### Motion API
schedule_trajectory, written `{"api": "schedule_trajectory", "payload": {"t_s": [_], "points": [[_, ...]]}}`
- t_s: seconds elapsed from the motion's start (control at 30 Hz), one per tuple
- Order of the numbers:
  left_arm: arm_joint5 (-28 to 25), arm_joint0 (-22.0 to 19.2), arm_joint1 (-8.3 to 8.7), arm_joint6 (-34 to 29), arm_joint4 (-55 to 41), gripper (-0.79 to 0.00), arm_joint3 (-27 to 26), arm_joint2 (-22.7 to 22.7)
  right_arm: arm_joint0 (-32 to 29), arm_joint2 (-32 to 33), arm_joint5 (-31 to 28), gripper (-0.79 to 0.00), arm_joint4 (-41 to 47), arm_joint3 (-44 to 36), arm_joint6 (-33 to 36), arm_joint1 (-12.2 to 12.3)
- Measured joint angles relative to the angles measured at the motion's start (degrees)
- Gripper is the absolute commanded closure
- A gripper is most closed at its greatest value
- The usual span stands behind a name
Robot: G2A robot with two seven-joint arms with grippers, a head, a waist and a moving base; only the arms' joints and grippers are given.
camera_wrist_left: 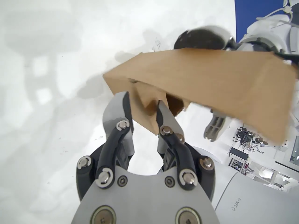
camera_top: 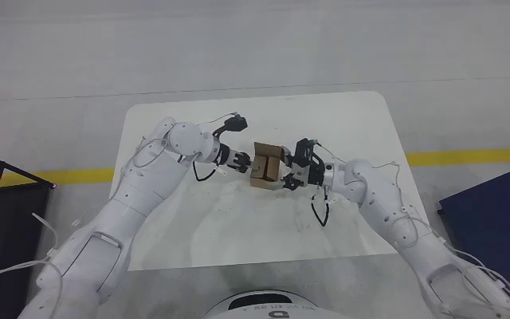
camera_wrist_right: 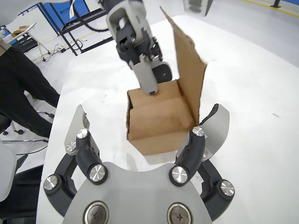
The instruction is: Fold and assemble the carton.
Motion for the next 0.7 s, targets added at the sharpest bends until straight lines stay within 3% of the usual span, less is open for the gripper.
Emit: {"api": "schedule_trajectory", "payload": {"t_s": [0.37,0.7], "points": [[0.50,4.15,2.50,1.48,2.08,-0.785,-3.87,-5.24,0.48,2.53,0.24,-0.785,-2.37,-6.02,-2.05,0.16],[3.45,10.89,4.85,2.12,3.56,-0.785,-10.29,-10.10,0.20,1.24,-4.96,-0.785,-3.90,-6.79,2.23,0.22]]}}
